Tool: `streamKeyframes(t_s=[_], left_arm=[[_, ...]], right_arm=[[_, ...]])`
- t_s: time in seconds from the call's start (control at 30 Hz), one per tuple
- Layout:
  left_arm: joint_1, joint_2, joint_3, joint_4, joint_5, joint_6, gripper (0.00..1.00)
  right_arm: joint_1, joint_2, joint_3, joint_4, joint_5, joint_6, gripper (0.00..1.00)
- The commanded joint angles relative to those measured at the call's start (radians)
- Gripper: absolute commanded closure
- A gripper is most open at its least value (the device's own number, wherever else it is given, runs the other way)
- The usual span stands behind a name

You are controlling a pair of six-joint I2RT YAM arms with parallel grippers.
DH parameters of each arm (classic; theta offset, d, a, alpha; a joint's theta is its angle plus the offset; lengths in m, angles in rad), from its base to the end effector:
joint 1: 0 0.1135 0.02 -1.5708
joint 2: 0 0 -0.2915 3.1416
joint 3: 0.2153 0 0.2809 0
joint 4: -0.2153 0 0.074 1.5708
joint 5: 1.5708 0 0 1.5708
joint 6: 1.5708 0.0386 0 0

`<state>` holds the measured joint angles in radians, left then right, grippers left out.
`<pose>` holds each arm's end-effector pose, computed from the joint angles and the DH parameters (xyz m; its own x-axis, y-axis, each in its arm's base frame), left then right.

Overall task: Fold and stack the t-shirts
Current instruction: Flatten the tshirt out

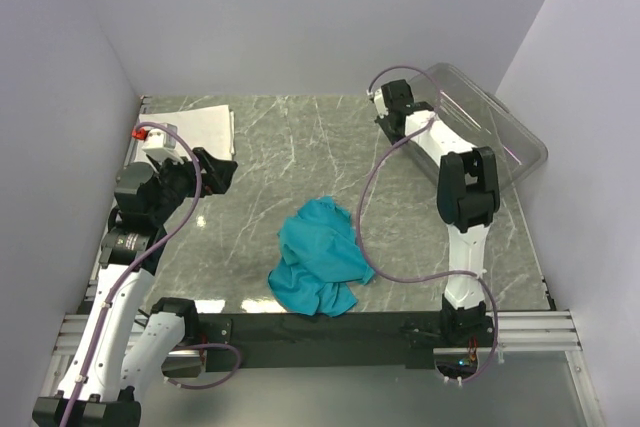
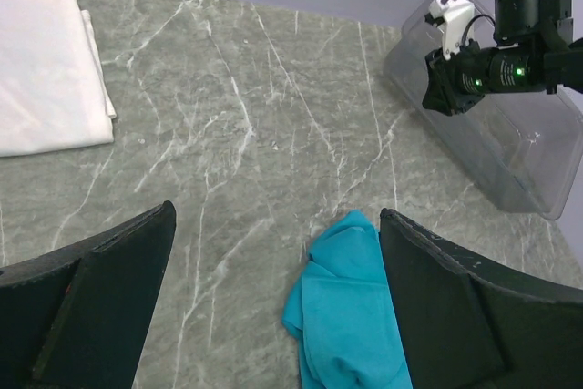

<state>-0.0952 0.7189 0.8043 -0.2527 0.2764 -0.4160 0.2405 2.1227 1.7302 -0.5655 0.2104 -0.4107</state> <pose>0.1767 -0.0275 0.3702 -0.2968 -0.3622 -0.8836 0.2617 0.8590 -0.4400 0.5007 0.1145 0.2208 -0.6820 -0.5693 -0.4591 -0.4238 0.8193 -0.3863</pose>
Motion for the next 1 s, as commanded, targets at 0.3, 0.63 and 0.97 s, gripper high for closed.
streamKeyframes(t_s=[0.3,0.63,0.97], left_arm=[[-0.003,0.01,0.049,0.012,0.023,0.005,0.01],[-0.003,0.013,0.064,0.01,0.026,-0.004,0.01],[-0.005,0.001,0.092,-0.048,0.027,0.034,0.0]], right_arm=[[-0.041,0.097,0.206,-0.017,0.07,0.247,0.58],[-0.063,0.066,0.236,0.012,0.077,0.188,0.48],[-0.056,-0.192,0.181,-0.085,-0.417,-0.021,0.42]])
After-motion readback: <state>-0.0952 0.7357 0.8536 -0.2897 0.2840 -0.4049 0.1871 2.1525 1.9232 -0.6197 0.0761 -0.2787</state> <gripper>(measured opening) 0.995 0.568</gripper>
